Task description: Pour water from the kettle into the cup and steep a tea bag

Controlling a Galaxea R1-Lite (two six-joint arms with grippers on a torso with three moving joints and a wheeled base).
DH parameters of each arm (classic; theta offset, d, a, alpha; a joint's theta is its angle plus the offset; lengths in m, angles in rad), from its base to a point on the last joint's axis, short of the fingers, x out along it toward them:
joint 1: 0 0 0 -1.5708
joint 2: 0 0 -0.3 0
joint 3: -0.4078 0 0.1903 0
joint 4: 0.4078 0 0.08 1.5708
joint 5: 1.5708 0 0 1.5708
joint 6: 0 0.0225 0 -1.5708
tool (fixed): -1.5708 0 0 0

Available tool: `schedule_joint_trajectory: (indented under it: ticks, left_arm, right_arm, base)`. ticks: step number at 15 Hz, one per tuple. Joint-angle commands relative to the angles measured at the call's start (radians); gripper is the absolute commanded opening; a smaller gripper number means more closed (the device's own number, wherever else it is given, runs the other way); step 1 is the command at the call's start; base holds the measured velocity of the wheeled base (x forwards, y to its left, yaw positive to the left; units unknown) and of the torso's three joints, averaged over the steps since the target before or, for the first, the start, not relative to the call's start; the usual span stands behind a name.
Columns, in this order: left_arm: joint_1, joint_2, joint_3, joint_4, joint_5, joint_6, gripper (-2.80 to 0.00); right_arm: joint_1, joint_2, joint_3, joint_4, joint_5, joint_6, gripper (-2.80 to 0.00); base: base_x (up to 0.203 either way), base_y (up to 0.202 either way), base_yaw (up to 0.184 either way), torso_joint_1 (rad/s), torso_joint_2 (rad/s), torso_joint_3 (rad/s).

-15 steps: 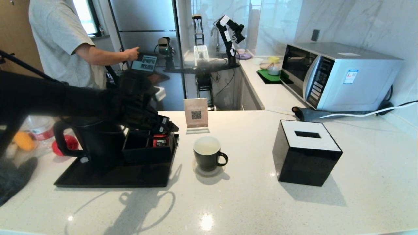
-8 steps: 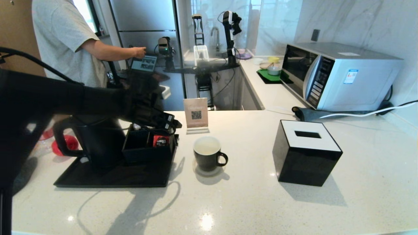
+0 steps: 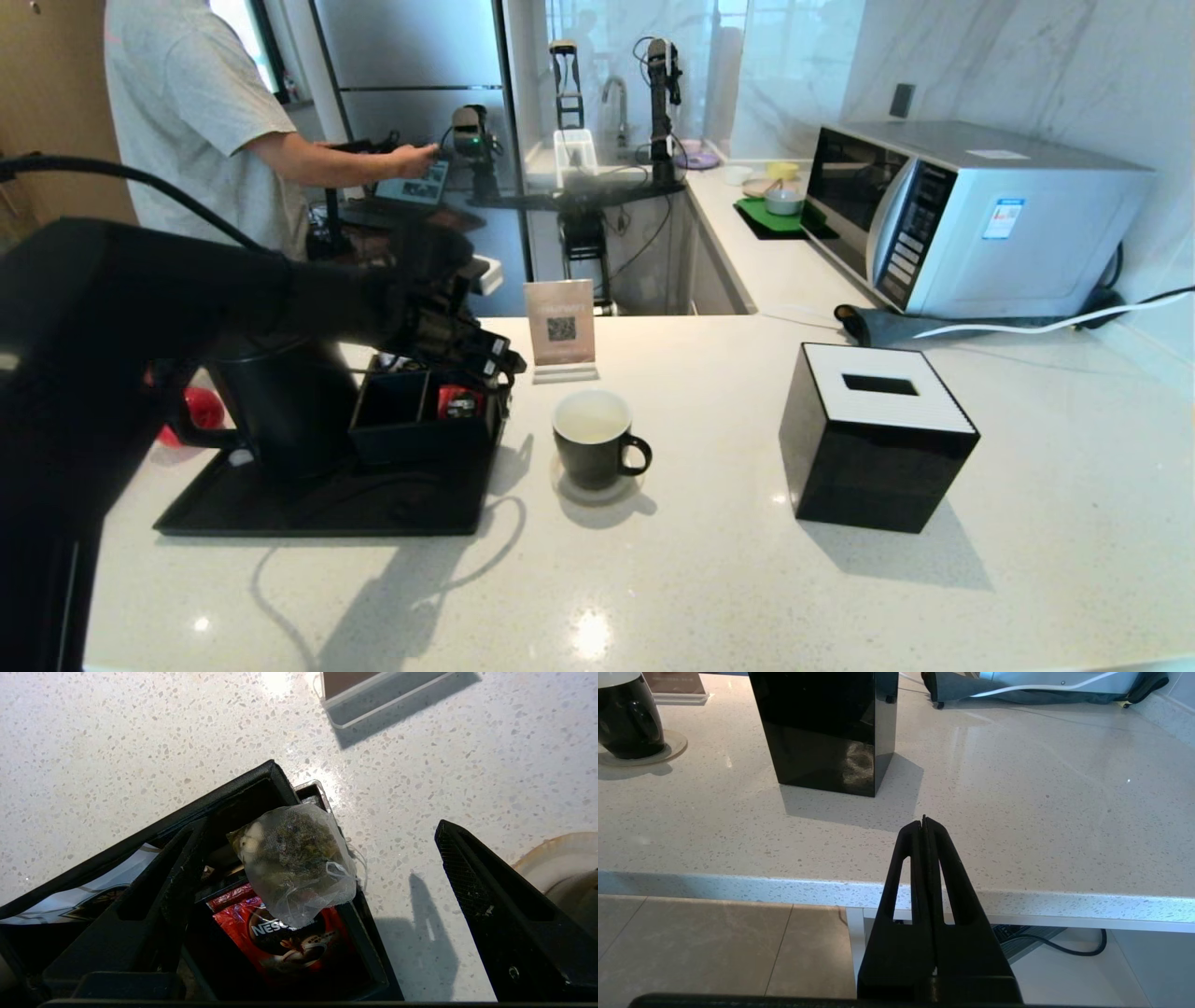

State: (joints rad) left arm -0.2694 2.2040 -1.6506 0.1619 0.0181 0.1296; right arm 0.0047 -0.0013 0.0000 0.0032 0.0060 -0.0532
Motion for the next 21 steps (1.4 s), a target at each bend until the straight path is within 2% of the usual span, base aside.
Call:
schedule_joint_trajectory:
  ticks: [1,3,14,15,21]
  left_arm:
    - [0.001,0.015,-0.002,0.0,0.014,0.008,0.0]
    - [0.001,0.025,-0.015,-0.003,0.036,0.013,0.0]
    - [0.001,0.031,-0.021,-0.007,0.034,0.018,0.0]
    - [0.001,0.031,-0.021,-0.007,0.034,0.018,-2.8]
    - [0.004,0.039,-0.025,-0.005,0.037,0.035,-2.8]
  right_arm:
    - [0.0,0.001,0.0,0.0,0.0,0.0,-2.8]
    - [0.001,0.001,0.0,0.0,0.0,0.0,-2.8]
    - [0.001,0.001,0.0,0.0,0.0,0.0,-2.8]
    - [0.001,0.001,0.0,0.0,0.0,0.0,-2.8]
    - [0.001,0.001,0.0,0.0,0.0,0.0,-2.8]
  base:
    - [0.0,0.0,0.0,0.0,0.0,0.0]
    - [0.0,0.0,0.0,0.0,0.0,0.0]
    - [0.0,0.0,0.0,0.0,0.0,0.0]
    - [0.0,0.0,0.0,0.0,0.0,0.0]
    - [0.0,0.0,0.0,0.0,0.0,0.0]
